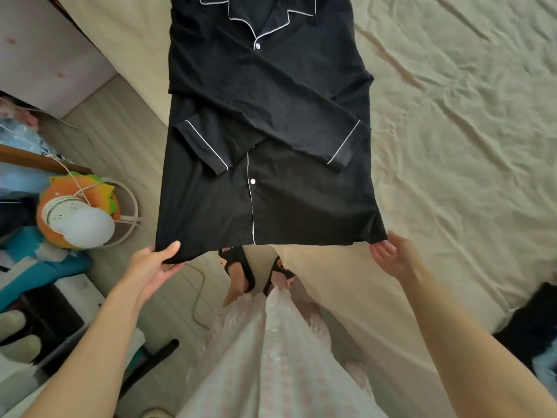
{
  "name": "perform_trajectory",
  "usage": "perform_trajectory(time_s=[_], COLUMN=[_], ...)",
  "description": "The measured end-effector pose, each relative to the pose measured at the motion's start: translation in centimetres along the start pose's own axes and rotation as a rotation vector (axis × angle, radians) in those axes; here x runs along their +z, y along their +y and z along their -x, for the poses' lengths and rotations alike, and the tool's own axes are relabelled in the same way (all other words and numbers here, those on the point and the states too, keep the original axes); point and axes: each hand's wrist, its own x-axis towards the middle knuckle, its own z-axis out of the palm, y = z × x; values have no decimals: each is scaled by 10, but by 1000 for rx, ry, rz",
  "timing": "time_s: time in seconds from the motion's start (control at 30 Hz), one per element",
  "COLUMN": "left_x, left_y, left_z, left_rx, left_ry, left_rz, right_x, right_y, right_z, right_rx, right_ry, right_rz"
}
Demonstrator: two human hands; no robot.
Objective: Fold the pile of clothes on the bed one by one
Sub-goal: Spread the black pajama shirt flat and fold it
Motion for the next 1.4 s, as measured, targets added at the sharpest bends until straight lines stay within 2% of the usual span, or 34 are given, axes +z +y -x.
perform_trajectory(time_s=[0.13, 0.2, 0.33, 0.5, 0.57, 0.7, 0.83, 0.93, 1.07, 1.17, 1.27, 1.4], left_x=[6, 7, 7, 4, 4, 4, 9, 18, 23, 15, 4, 5], left_y=[-5, -6, -6, -9, -10, -13, -11, -12, -16, -21, -26, -31], left_z=[4, 5, 9, 8, 6, 4, 4, 3, 0, -1, 0, 4], left_rx=[6, 13, 34, 29, 2, -22, -54, -97, -49, -34, -96, -71], left_ry=[2, 6, 22, 34, 47, 51, 9, -39, 12, 66, 96, 117], left_rz=[7, 23, 65, -15, -49, -92, -130, -179, -182, -10, 229, 399], right_x=[10, 16, 11, -11, -16, -21, -17, -13, -16, -11, -6, -7], right_y=[8, 7, -4, -14, -14, -16, -15, -10, -9, -13, -13, -4], right_z=[2, 1, -4, -5, -4, -3, -13, -19, -28, -25, -22, -19], right_rx=[144, 135, 98, 80, 41, -13, -9, 63, 116, 126, 69, 32], right_ry=[-8, -10, -55, -51, -64, -39, 131, 154, 193, 203, 202, 87], right_rz=[-55, -133, -488, -656, -639, -433, -17, 128, 136, 94, -18, -151])
